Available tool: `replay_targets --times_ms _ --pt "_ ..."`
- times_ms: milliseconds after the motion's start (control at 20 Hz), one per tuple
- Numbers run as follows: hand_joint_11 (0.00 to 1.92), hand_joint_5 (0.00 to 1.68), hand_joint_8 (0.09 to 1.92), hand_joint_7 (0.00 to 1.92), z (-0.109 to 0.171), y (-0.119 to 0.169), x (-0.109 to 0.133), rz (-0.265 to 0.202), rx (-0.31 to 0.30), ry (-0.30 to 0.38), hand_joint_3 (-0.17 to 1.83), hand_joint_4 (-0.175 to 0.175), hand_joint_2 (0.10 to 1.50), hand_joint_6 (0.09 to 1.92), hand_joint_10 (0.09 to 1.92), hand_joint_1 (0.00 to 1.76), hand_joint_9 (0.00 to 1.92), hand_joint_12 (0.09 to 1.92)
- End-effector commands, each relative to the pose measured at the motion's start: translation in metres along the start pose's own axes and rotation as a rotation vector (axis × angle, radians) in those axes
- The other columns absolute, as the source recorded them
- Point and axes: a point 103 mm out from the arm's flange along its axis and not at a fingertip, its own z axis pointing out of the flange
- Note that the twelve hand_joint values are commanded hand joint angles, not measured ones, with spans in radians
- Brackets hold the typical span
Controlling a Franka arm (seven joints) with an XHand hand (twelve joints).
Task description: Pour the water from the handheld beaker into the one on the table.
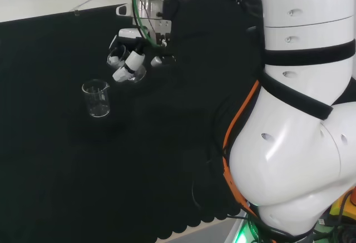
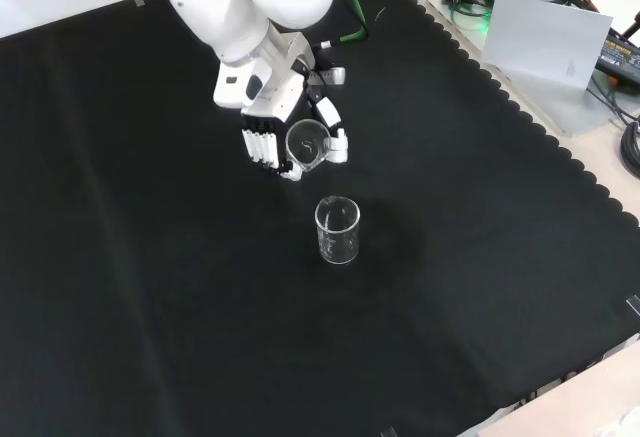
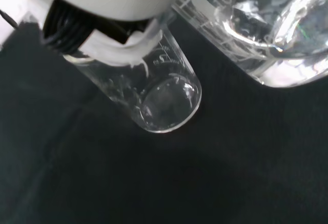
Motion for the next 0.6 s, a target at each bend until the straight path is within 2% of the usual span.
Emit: replay_targets --times_ms 50,250,600 --pt "1.02 1.02 0.99 1.22 0.0134 0.0088 0.0086 0.007 0.114 -0.076 0.94 -0.175 0.53 1.07 0.89 1.43 1.31 0.93" --pt "1.02 1.02 0.99 1.22 0.0145 0.0095 0.0110 0.016 0.156 -0.116 0.95 -0.175 0.53 1.07 0.89 1.43 1.31 0.92" --pt "1.02 1.01 1.01 1.21 0.0098 0.0061 0.0140 0.022 0.192 -0.160 0.96 -0.175 0.53 1.09 0.91 1.43 1.30 0.92"
